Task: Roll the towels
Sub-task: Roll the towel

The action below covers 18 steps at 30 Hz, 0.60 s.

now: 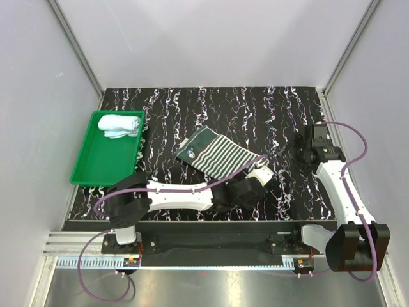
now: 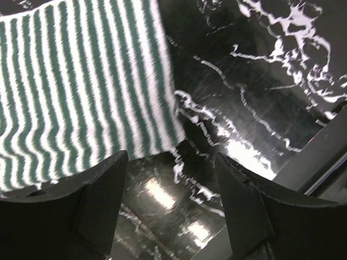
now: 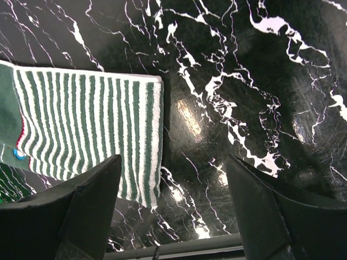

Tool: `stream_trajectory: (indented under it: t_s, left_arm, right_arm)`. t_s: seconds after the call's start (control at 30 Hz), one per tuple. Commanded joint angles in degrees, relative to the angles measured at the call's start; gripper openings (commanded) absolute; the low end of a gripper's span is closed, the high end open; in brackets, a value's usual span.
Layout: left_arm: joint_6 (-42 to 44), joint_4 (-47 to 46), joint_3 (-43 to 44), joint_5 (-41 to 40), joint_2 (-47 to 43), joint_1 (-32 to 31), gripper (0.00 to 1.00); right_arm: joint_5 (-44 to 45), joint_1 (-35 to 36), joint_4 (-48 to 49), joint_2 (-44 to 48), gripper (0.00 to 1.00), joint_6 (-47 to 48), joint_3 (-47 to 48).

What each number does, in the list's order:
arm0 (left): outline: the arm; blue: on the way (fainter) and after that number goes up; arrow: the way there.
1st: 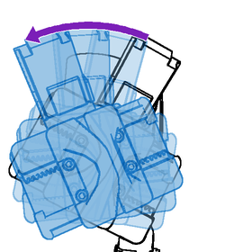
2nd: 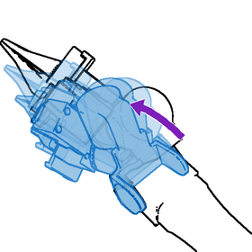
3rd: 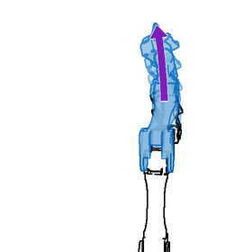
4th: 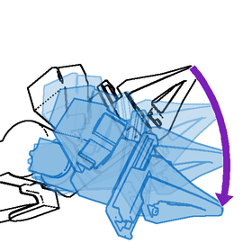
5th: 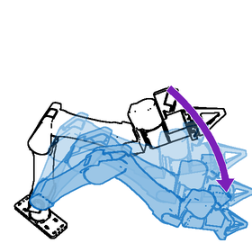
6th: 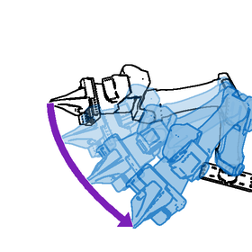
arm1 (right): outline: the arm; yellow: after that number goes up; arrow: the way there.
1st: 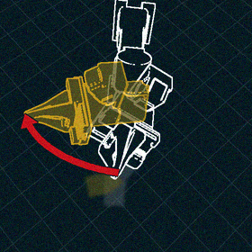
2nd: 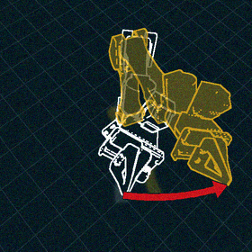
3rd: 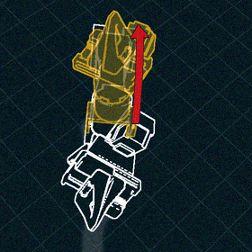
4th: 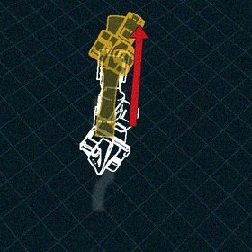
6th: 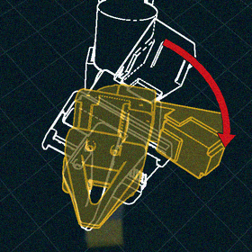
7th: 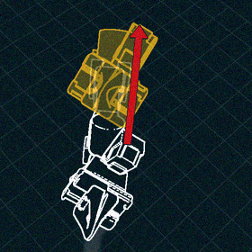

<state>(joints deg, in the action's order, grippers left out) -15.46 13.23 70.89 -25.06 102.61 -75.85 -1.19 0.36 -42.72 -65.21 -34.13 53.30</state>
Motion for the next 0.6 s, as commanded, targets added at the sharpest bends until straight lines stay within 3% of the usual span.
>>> stream_trajectory:
  t_s: [0.0, 0.57]
  left_arm:
    - [-2.37, -0.49, 3.72, -3.59, 3.99, -0.7, 0.69]
    - [-7.04, 1.09, 6.19, -4.2, 12.35, -0.7, 0.58]
  right_arm:
    - [-1.8, -0.01, 1.06, 1.75, 0.83, 1.08, -0.83]
    - [-2.59, -2.03, 0.18, 3.16, 0.82, 1.44, -1.53]
